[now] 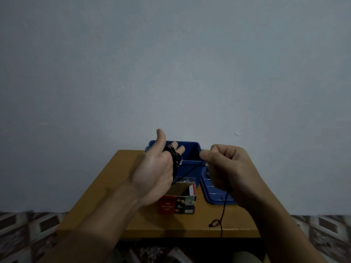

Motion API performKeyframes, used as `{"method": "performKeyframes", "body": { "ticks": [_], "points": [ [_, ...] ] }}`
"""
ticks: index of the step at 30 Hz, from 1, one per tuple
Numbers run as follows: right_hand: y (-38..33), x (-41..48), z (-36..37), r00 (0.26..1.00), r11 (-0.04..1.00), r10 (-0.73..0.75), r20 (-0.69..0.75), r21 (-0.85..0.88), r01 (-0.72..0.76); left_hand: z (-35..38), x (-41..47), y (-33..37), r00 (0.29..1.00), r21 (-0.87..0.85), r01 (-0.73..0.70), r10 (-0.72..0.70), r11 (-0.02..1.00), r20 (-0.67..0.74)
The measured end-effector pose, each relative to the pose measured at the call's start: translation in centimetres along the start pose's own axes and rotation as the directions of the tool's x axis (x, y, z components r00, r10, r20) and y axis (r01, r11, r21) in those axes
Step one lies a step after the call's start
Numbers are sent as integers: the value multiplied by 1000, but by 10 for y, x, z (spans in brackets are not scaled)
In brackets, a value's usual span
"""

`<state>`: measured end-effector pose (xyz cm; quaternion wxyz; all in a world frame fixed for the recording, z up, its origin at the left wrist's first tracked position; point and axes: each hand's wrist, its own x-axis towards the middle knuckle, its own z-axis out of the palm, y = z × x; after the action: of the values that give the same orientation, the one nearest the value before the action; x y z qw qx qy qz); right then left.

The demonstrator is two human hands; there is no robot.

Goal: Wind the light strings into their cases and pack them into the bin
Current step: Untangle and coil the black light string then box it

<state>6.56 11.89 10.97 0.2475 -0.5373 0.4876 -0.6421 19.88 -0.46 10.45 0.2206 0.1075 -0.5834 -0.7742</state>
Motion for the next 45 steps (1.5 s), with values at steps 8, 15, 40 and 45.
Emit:
{"method": "performKeyframes", "body": {
  "ticks": [8, 15, 40, 45],
  "points": [
    [-15, 11, -4, 996, 992, -85, 11, -90, 86, -6, 0, -8, 989, 150, 51, -70, 987, 127],
    [-16, 14, 0, 994, 988, -112, 2, -110, 112, -3, -6, -4, 952, 264, 64, -138, 962, 272],
    [38, 2, 14, 993, 988, 93, 77, -133, -82, -5, -9, -2, 862, -63, 71, -30, 995, 507],
    [46, -8, 15, 984, 970, 138, 116, -218, -110, -5, -7, -3, 850, -157, 108, -9, 982, 527]
  ]
}}
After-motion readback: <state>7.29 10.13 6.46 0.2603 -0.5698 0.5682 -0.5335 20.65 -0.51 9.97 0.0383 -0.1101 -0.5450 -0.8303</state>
